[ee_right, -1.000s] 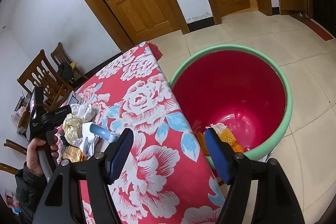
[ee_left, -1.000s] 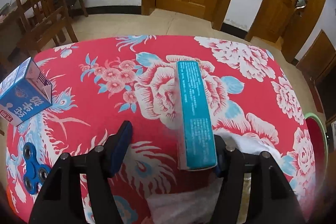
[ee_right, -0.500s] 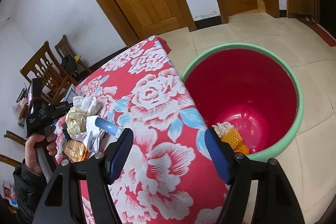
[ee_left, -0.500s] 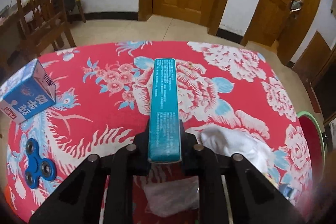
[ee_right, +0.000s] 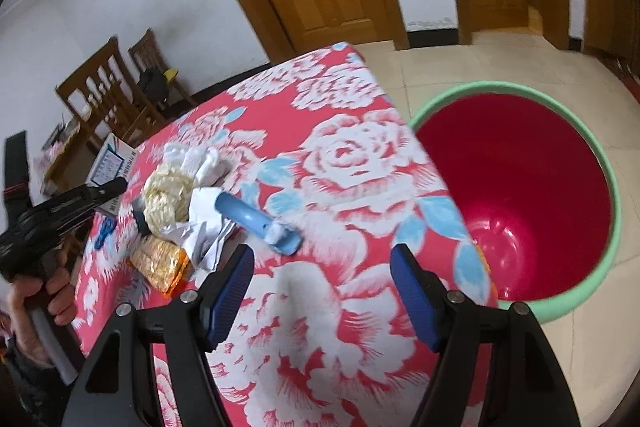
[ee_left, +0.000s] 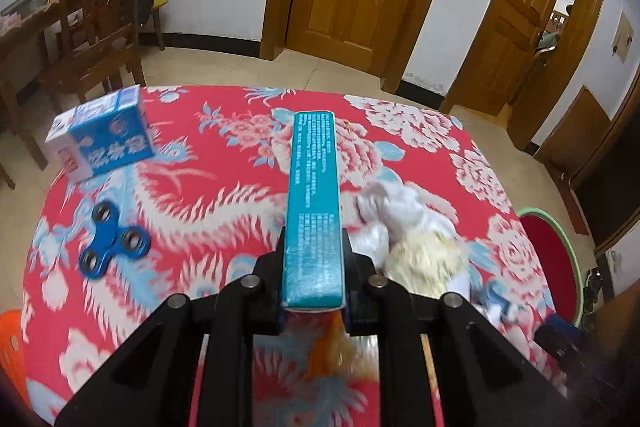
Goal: Collect trash
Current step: 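Grasp the blue plastic toy with the right gripper while the left holds the box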
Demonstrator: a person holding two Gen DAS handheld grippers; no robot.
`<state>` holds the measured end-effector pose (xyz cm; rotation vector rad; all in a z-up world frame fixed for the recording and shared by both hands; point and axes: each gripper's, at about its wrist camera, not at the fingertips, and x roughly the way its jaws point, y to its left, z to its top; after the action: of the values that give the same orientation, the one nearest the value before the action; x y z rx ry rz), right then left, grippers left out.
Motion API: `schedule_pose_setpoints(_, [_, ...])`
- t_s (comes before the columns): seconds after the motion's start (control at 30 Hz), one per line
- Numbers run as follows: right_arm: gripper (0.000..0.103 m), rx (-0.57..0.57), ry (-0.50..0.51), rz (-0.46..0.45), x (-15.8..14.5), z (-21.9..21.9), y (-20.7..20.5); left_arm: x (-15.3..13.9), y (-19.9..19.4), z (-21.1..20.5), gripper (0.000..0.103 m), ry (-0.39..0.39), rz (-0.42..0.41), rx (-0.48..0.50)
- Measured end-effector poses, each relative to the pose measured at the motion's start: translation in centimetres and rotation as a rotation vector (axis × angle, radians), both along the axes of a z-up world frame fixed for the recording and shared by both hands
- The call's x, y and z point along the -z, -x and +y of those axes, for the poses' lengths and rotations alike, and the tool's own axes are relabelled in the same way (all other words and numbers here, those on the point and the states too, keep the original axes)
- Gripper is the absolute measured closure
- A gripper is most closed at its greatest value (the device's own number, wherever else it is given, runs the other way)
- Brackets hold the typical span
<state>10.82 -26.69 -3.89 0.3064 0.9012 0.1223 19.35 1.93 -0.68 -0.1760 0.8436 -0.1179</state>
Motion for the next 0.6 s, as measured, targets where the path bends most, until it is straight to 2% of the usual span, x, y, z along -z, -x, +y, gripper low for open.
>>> schedule_pose_setpoints(0.13, [0.03,-0.065,0.058,-0.013,0.0,1.6,-0.8,-0.3,2.6,0.3,0.084,0.013,-0.014,0.0])
schedule_pose_setpoints(0.4, [0.043,-0.122,0.114,0.0,0.8,3.6,-2.5,-0.5,6.2,1.0,0.084,0.032,-0.024,0.0])
schedule_pose_setpoints(0.6, [0.053,-0.123,0.147,-0.022,0.9,4.5,-2.6,0.6,7.5,1.3,0.084,0.057,0.007,0.008])
